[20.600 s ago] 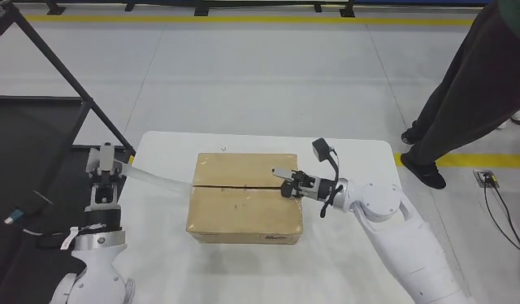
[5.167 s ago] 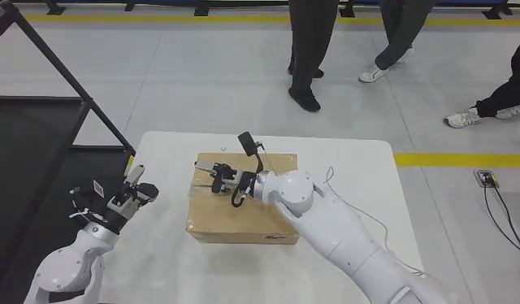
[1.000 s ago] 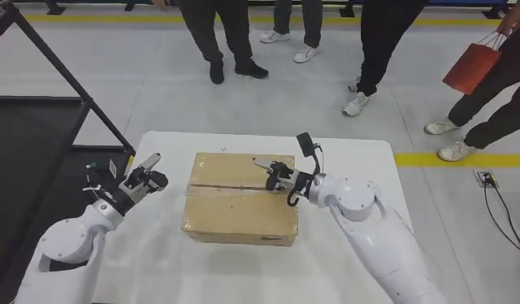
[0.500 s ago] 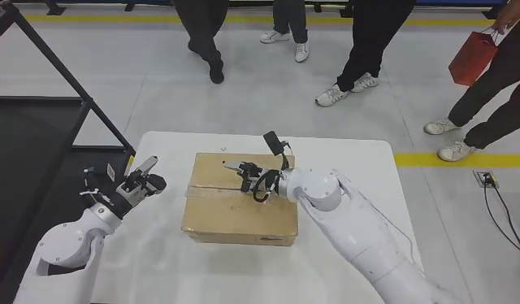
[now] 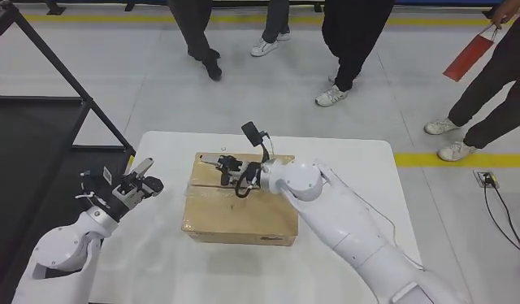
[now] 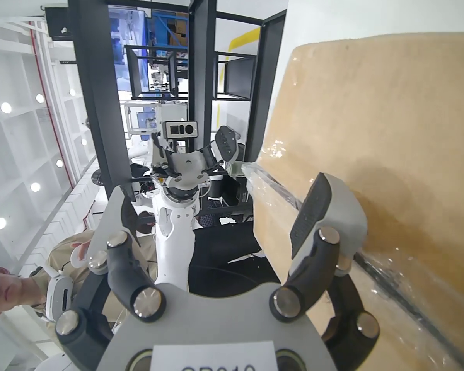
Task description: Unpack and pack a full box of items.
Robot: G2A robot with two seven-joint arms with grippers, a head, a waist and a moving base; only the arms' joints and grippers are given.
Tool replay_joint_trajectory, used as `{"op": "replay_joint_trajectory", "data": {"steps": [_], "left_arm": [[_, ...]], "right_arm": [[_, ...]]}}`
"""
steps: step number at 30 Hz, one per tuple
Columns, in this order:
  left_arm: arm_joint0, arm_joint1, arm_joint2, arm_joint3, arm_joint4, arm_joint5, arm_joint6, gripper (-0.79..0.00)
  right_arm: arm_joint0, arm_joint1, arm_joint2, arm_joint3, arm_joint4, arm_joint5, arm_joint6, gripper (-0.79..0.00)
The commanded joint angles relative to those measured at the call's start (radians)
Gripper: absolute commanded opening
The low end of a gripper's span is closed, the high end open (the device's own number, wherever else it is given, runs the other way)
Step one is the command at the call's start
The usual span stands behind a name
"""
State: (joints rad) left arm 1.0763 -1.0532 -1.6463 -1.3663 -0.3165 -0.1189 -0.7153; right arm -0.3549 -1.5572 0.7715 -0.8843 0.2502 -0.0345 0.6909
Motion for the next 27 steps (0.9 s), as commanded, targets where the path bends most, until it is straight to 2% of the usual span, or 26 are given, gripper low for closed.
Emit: {"op": "replay_joint_trajectory", "data": {"steps": [1,6,11,15,22,27], "left_arm": [[-0.008,0.003,-0.009,-0.001,0.004,-0.001,0.000,0.000],[-0.028,0.007,-0.023,-0.007,0.002,0.001,0.003,0.000],[-0.044,0.010,-0.026,-0.009,0.006,-0.002,0.012,0.000],[-0.056,0.012,-0.027,-0.004,0.012,-0.006,0.025,0.000],[-0.065,0.017,-0.028,0.006,0.031,0.007,0.024,0.000],[-0.065,0.017,-0.028,0.006,0.031,0.007,0.024,0.000]], "right_arm": [[-0.022,0.018,0.036,-0.053,-0.023,-0.029,0.010,0.000],[-0.175,0.090,0.188,-0.294,-0.134,-0.050,-0.001,0.000],[-0.434,0.160,0.393,-0.613,-0.241,-0.006,-0.021,0.000],[-0.623,0.197,0.534,-0.795,-0.362,0.024,-0.075,0.000],[-0.848,0.231,0.692,-0.913,-0.590,0.012,-0.201,0.000],[-0.857,0.232,0.695,-0.917,-0.607,0.021,-0.212,0.000]]}}
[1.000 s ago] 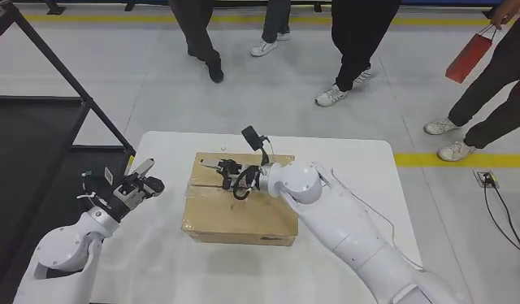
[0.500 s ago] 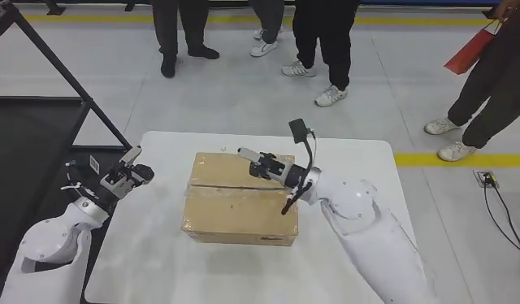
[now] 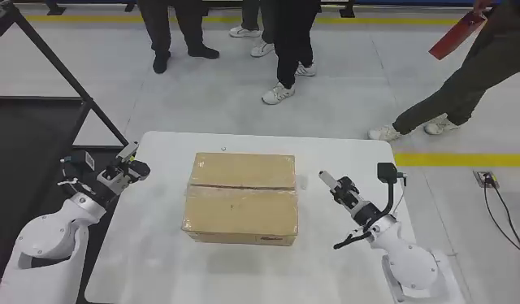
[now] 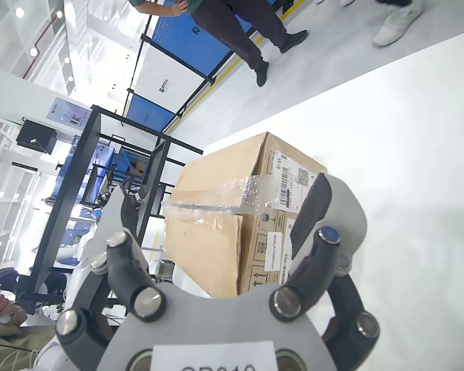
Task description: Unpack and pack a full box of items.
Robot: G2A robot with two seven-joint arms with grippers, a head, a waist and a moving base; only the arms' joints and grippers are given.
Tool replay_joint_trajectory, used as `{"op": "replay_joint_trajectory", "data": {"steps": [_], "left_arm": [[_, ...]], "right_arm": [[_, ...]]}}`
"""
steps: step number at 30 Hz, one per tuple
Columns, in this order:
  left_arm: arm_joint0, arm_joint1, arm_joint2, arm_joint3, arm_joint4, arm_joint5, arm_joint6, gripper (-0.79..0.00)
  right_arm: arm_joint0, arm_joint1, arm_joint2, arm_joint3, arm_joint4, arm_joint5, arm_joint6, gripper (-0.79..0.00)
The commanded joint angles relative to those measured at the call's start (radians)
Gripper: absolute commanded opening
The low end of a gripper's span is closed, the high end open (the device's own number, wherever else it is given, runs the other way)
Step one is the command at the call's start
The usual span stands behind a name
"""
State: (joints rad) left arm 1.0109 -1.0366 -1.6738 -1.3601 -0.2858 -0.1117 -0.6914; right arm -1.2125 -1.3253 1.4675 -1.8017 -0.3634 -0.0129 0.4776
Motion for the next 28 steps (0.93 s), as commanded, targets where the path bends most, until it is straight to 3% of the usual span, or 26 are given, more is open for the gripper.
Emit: {"op": "replay_joint_trajectory", "data": {"steps": [1,8,11,15,19,28], "left_arm": [[0.000,0.000,0.000,0.000,0.000,0.000,0.000,0.000],[0.013,0.000,0.006,-0.019,0.032,0.005,0.039,0.000],[0.041,-0.001,0.016,-0.068,0.180,0.012,0.217,0.000],[0.081,-0.004,0.055,-0.128,0.449,0.031,0.462,0.000],[0.096,-0.015,0.117,-0.120,0.645,0.074,0.667,0.000],[0.096,-0.016,0.123,-0.119,0.651,0.075,0.674,0.000]], "right_arm": [[0.001,0.000,0.000,0.000,0.007,-0.001,0.002,0.000],[-0.001,-0.001,0.003,0.005,0.005,0.006,-0.034,0.000],[0.015,-0.002,-0.029,0.032,-0.096,0.030,-0.099,0.000],[0.048,0.002,-0.072,0.071,-0.353,0.100,-0.169,0.000],[0.075,0.002,-0.100,0.112,-0.505,0.166,-0.232,0.000],[0.073,0.002,-0.100,0.112,-0.507,0.166,-0.232,0.000]]}}
